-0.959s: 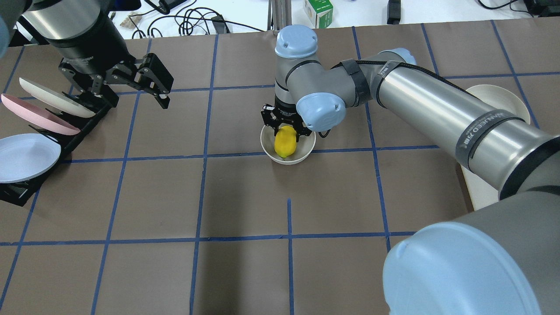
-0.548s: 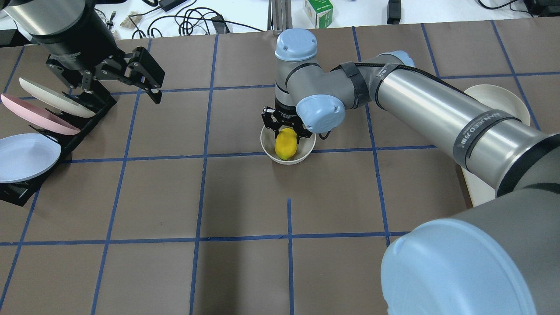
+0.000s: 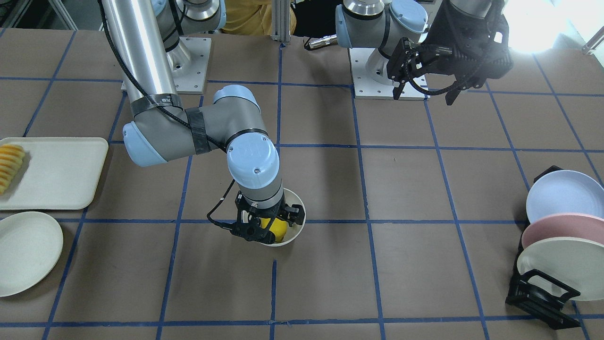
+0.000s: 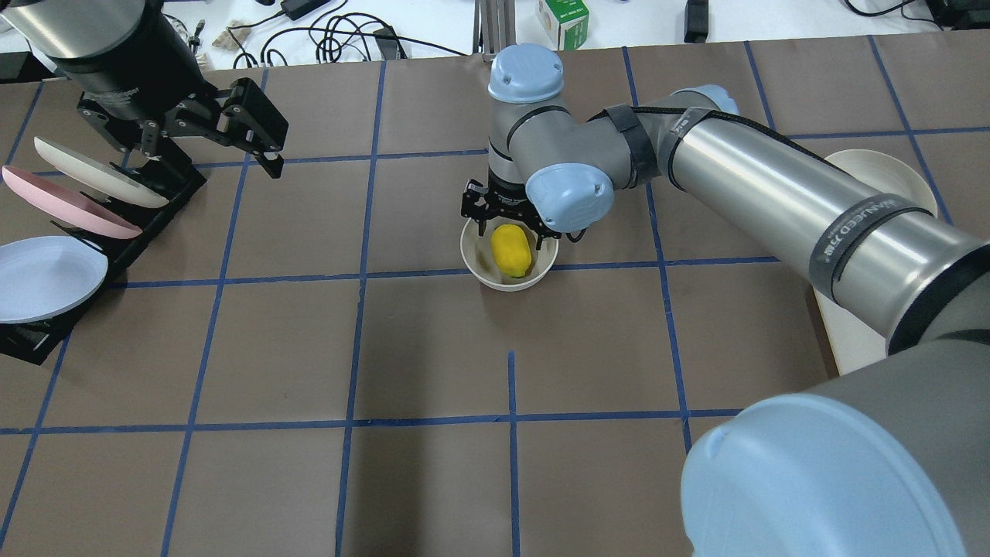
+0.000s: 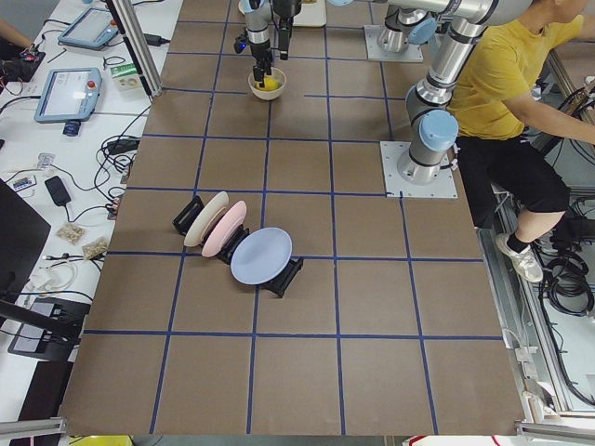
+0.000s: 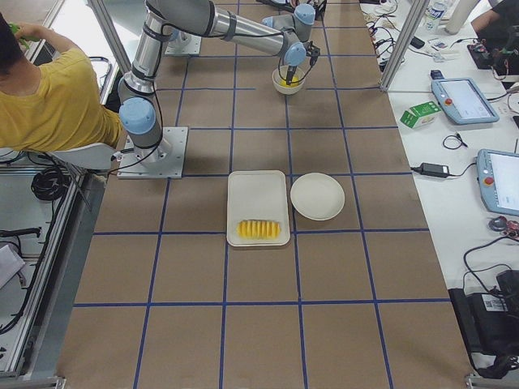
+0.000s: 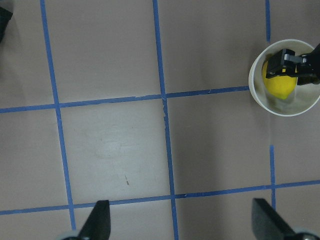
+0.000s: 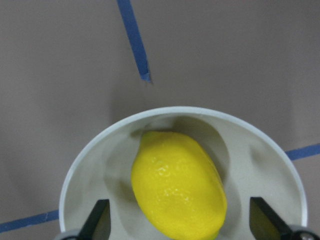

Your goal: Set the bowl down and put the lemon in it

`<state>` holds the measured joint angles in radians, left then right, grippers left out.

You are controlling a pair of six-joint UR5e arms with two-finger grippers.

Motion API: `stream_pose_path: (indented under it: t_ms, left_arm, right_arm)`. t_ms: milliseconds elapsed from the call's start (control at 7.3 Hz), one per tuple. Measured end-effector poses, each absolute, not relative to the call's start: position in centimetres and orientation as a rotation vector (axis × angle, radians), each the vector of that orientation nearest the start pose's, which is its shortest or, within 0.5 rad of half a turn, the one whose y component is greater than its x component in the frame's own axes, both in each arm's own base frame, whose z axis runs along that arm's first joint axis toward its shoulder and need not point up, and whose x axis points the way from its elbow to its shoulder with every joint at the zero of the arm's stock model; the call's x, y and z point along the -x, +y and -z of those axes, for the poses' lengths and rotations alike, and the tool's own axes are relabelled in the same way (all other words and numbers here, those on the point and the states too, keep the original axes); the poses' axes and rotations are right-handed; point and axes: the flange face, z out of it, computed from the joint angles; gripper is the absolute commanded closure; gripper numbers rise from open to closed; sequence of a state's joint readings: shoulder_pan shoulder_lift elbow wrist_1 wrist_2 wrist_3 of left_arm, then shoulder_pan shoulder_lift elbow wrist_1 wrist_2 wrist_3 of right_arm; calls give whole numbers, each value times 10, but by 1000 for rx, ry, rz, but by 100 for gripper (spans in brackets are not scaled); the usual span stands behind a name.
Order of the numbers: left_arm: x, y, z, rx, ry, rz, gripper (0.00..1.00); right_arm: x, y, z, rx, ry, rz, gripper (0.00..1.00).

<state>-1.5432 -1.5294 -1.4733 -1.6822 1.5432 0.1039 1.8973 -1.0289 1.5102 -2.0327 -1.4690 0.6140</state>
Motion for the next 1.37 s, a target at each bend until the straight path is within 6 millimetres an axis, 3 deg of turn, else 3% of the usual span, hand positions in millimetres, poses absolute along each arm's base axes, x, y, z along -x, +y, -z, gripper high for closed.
stream_pose_path:
  t_ms: [274,548,822,1096,1370]
  left_arm:
    - [123,-476,-543,-120,3165,43,0]
    - [123,-478,-545,-117,3165,50,0]
    - [122,-480,-542,-113,3165,55,0]
    - [122,-481,-540,-122,3164,69,0]
    - [118,-484,-533,-151,3160,97,0]
  right_arm:
    - [-331,-578,-296,-463,3036,-35,0]
    - [-297,-572,-355,-435,3034,40,0]
    - [-228,-555,-411,-374,3067,-16,0]
    - [-155,-531,-451,-295,3087,-120,0]
    - [-129,-515,-473,-284,3084,-105,0]
